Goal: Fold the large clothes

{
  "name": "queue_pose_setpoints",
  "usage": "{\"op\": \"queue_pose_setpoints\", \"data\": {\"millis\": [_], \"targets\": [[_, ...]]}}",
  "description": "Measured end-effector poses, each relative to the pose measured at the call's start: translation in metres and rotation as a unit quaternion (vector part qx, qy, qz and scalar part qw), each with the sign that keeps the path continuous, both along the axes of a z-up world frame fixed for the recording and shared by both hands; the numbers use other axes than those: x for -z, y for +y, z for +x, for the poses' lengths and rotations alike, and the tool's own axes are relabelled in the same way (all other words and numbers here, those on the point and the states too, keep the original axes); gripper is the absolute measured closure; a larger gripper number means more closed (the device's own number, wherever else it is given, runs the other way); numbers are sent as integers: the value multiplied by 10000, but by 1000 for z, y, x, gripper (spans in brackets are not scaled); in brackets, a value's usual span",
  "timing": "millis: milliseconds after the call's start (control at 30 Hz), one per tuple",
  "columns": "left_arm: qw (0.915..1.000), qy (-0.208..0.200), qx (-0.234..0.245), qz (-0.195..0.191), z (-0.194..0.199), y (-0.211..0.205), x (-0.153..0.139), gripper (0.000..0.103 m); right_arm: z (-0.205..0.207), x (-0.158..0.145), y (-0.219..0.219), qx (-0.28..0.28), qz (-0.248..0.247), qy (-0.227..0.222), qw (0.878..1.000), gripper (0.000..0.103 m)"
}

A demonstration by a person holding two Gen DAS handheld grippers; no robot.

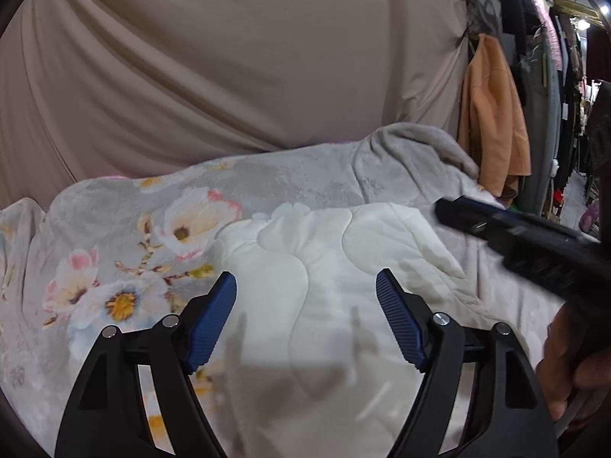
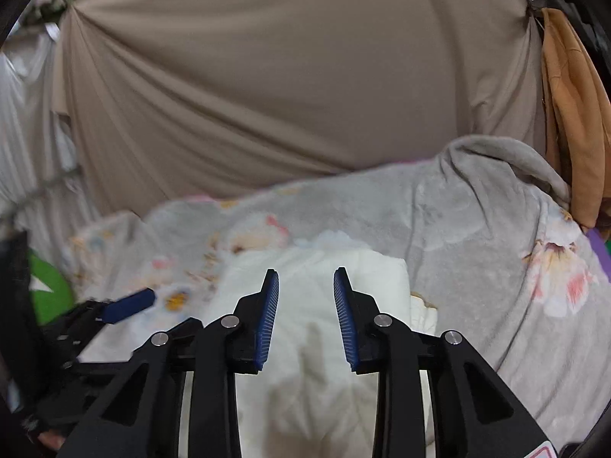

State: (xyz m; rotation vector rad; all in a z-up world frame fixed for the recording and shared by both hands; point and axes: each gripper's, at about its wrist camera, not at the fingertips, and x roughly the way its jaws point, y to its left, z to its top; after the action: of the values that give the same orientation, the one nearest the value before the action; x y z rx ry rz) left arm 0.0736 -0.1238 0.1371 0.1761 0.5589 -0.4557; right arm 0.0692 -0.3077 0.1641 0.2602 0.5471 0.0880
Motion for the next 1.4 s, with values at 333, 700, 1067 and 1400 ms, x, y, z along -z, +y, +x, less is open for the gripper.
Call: {"op": "queue_pose_setpoints", "data": {"millis": [333, 700, 1067, 1400], "targets": [[9990, 337, -204, 227, 31, -21, 65, 15, 47, 107, -21, 227, 62, 1056, 9941, 88], [9991, -53, -305, 282, 26, -21, 92, 10, 40, 119, -9, 315, -225, 948, 9947, 88], [9989, -104, -380, 255, 27, -22, 95, 10, 40, 118, -9, 303, -186, 865, 9956, 86], [9988, 320, -349, 150, -12, 38, 64, 10, -68, 77, -65, 537, 1382, 604, 9871, 42]]}}
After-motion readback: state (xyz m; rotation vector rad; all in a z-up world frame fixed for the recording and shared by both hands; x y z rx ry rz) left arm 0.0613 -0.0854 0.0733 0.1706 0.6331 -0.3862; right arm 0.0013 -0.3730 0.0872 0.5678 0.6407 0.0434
